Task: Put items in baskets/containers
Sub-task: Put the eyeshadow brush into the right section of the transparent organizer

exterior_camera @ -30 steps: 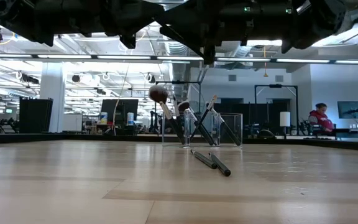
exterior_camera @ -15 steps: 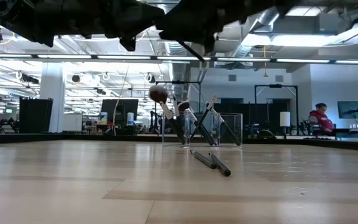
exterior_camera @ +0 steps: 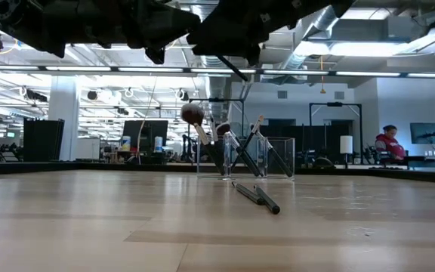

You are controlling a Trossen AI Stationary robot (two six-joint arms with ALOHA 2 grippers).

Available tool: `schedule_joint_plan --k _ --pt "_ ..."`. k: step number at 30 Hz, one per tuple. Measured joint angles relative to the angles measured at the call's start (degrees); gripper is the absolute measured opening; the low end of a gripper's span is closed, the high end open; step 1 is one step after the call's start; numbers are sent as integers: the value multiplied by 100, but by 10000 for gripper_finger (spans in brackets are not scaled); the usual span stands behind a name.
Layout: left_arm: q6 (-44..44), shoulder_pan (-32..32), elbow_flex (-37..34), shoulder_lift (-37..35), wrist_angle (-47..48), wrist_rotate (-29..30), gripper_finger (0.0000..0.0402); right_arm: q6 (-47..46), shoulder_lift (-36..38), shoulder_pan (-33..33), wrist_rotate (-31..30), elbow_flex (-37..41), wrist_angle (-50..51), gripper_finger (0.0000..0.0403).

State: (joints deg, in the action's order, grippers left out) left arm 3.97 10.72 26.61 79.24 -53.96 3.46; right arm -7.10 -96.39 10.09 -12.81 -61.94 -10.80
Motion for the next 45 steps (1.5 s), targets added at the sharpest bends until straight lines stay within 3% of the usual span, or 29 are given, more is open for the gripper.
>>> schedule_joint_plan --k 8,17,25,29,34,37,40,45 --pt "-1 -44 0 0 64 -32 17 3 -35 -58 66 12 -215 120" --pt "-20 -160 0 0 123 -50 26 -16 -38 -105 168 14 -190 13" --pt "-22 -168 0 0 127 395 61 -229 -38 -110 -62 18 -168 10" --pt "-42 -184 0 0 188 683 88 -347 -38 -107 -837 18 20 13" --pt "-42 -116 0 0 206 1241 116 -316 196 -36 -1087 20 392 11" --pt "-4 -51 0 0 212 1255 130 -279 567 159 -1562 21 545 7" --pt "-1 -20 0 0 213 1289 141 -77 953 516 -2387 18 916 12" --pt "-1 -15 0 0 213 1300 148 -17 1274 1079 -4480 196 1743 14"
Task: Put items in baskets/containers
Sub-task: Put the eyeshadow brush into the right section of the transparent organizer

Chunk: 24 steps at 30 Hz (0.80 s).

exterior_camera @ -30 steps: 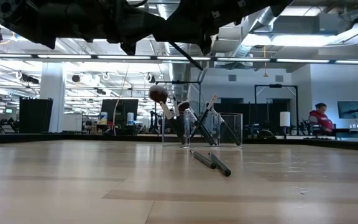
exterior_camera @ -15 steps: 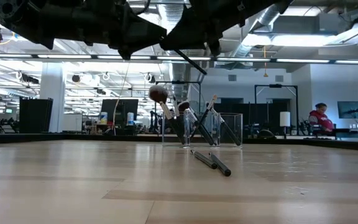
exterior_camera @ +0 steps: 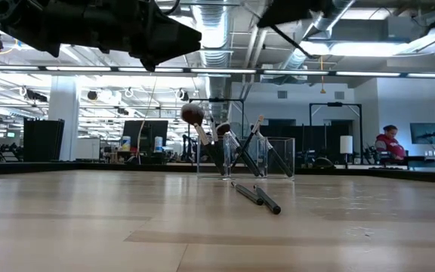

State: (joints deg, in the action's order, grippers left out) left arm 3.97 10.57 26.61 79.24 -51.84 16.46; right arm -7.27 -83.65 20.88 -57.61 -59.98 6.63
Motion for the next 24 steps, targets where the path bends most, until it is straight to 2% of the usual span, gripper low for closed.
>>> schedule_joint_plan --k 4,9,11,14,16,20,24 --pt "0 -2 0 0 -1 7 149 -31 216 36 -105 601 -67 7" --pt "0 -2 0 0 -2 -17 149 44 750 -349 15 1612 -1362 15" --pt "-1 -4 0 0 -2 -124 149 570 967 -553 654 2161 -2429 16" --pt "0 -2 0 0 -4 -234 149 1249 1026 -963 2222 3119 -4694 11" --pt "0 -2 0 0 -4 -264 149 1464 889 -1321 2961 3704 -6050 9" --pt "0 -4 0 0 -8 -281 149 1175 361 -1909 3150 4504 -7830 11" --pt "0 -26 0 0 -35 -288 149 1129 -321 -2289 3795 4703 -8950 8"
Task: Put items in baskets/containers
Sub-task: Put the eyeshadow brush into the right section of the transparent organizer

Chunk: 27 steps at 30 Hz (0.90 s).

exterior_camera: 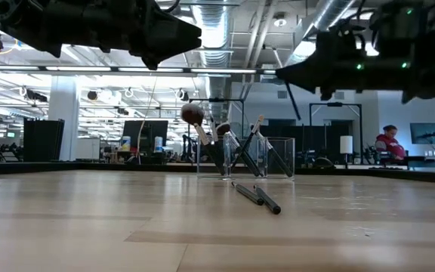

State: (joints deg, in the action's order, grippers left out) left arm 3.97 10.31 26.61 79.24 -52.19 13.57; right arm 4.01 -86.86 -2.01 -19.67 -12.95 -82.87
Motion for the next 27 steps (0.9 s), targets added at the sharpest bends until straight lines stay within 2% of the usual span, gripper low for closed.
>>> schedule_joint_plan --k 4,6,13,17,23,27 --pt "0 -33 0 0 -13 6 149 239 -725 -203 327 -211 -733 8" --pt "0 -29 0 0 -14 6 149 333 -1042 -278 331 -404 -683 12" --pt "0 -29 0 0 -13 5 149 607 -1978 -465 21 -888 -717 7" --pt "0 -29 0 0 -11 3 149 329 -2268 -560 -48 -977 -706 10" --pt "0 -29 0 0 29 4 149 52 -2474 -568 -281 -1005 -604 49" --pt "0 -29 0 0 30 6 149 50 -2491 -548 -283 -1003 -582 58"
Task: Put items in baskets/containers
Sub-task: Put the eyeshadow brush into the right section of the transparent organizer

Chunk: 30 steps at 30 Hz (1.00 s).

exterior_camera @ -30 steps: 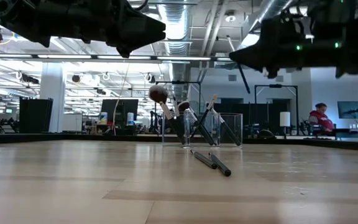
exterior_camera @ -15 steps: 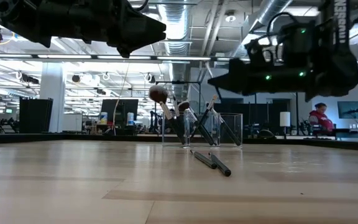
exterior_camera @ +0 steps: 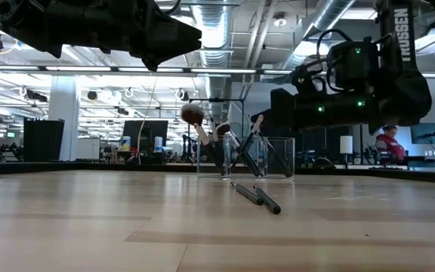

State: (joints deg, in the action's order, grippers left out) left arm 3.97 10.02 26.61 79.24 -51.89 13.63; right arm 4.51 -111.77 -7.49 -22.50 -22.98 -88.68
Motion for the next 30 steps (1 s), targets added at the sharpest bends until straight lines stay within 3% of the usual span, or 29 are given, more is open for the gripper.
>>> schedule_joint_plan --k 7,13,19,24,30 --pt "0 0 0 0 1 0 149 -277 81 99 48 2 -34 61" --pt "-31 0 0 0 22 -48 149 -1153 695 476 848 -9 -40 61" --pt "-169 22 -2 -2 79 -1033 149 -1730 1340 1289 1043 -334 569 62" --pt "-169 174 -2 -4 310 -1556 149 -2161 1353 2232 945 -1170 2175 62" --pt "-171 365 -178 -4 659 -1560 149 -1979 1083 2952 -97 -2355 5147 62"
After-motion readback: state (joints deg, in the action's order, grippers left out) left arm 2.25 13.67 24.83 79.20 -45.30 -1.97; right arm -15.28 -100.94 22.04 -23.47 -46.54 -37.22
